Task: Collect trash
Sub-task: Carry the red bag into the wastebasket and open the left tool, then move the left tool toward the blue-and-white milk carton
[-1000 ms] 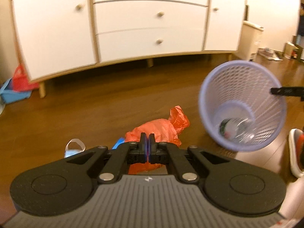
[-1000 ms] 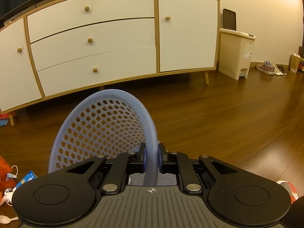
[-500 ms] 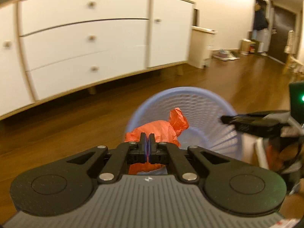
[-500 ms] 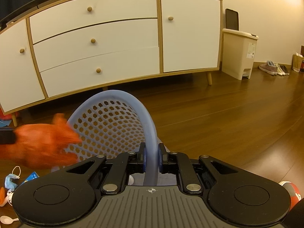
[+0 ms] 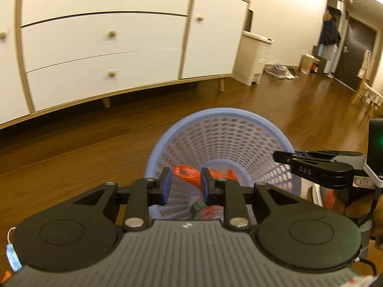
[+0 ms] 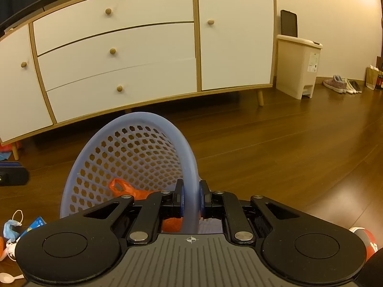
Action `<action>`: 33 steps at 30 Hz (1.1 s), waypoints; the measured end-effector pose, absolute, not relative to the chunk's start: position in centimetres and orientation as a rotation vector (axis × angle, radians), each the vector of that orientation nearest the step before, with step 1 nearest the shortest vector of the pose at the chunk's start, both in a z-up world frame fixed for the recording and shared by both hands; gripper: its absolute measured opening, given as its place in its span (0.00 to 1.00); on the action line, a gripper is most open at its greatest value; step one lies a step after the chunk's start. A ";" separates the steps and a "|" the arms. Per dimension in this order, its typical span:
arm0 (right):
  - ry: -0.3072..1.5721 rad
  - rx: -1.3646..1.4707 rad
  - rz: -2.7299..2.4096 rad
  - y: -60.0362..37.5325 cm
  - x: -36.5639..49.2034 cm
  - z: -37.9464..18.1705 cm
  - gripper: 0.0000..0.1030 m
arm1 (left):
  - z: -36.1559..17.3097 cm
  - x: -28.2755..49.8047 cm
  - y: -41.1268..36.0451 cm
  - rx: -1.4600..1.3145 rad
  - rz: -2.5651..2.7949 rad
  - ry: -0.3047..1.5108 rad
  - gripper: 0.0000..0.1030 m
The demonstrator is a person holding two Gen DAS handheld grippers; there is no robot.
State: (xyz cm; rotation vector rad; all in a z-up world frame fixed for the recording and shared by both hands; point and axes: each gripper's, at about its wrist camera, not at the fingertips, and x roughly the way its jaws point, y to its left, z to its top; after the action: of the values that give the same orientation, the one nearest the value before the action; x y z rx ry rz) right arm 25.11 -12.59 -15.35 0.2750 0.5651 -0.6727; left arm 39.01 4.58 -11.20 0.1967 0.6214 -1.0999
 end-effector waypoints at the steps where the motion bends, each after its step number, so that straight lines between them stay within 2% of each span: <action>1: 0.565 0.275 -0.673 -12.5 25.1 -15.4 0.08 | -11.1 39.4 5.0 0.189 -1.090 0.624 0.22; 12: 0.566 0.279 -0.673 -12.5 25.2 -15.4 0.08 | -11.1 41.1 9.9 0.124 -0.935 0.638 0.29; 21: 0.567 0.298 -0.660 -12.7 25.1 -15.2 0.08 | -12.1 42.6 15.8 0.122 -0.746 0.698 0.29; 33: 0.583 0.382 -0.686 -14.7 23.5 -15.4 0.08 | -12.3 40.4 20.7 0.209 -0.599 0.767 0.29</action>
State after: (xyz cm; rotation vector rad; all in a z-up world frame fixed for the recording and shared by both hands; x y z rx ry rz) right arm 23.46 -14.65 -15.44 0.3817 0.5828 -0.6865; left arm 40.38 20.66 -12.25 0.2094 0.7670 -0.5987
